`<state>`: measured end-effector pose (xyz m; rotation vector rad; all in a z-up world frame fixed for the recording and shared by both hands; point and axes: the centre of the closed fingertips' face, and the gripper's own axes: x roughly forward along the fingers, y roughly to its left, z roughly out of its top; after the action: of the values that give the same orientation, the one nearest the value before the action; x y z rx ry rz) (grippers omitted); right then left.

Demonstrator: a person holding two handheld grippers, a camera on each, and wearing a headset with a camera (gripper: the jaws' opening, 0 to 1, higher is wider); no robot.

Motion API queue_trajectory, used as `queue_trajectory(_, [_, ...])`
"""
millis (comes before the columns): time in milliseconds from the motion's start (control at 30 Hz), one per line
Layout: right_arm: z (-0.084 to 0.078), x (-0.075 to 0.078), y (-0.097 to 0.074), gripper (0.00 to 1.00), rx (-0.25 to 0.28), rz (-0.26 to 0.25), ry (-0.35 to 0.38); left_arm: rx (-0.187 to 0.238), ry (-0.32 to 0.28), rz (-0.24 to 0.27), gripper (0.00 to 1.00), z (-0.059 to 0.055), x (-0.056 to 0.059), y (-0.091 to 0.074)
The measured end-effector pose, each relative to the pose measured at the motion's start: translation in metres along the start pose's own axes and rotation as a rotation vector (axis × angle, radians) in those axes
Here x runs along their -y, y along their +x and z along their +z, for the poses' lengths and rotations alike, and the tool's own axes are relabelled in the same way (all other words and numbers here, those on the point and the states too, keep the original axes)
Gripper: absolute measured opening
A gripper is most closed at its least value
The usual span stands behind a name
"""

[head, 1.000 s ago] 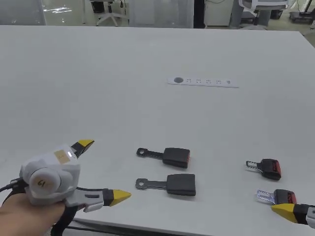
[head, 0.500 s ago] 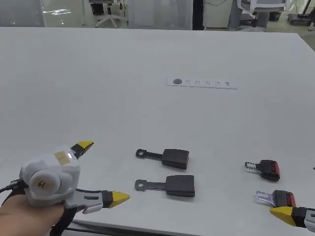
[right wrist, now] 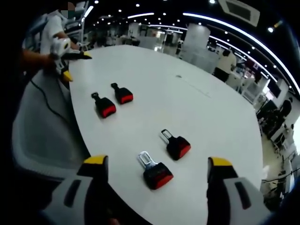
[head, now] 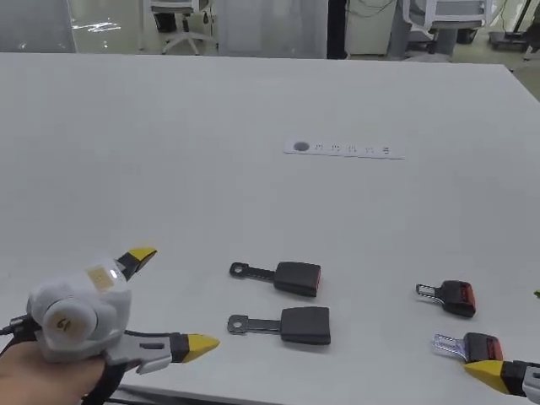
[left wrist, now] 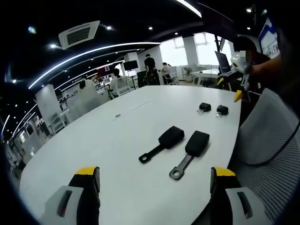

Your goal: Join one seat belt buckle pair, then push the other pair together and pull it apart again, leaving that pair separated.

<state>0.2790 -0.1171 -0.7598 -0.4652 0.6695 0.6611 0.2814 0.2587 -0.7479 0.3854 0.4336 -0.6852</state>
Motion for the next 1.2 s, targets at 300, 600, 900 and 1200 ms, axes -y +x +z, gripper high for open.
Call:
queue_trajectory(300, [-0.001,0.002,0.001,0.91,0.007,-0.018,0.01,-0.008,-0.004,-0.015,1.0,-0.003,0.001,0.001])
queue_trajectory(600, [-0.007,0.004,0.002,0.98,0.0,-0.038,0.032,-0.006,-0.013,-0.025,1.0,-0.002,0.002,0.001])
queue_trajectory(900, [-0.017,0.006,0.002,0.85,-0.044,-0.029,0.088,-0.051,0.019,-0.034,1.0,-0.011,0.003,0.003])
queue_trajectory(1200, [-0.016,0.008,-0.004,0.86,-0.035,-0.047,0.071,-0.051,0.013,-0.062,0.96,-0.01,0.009,0.005])
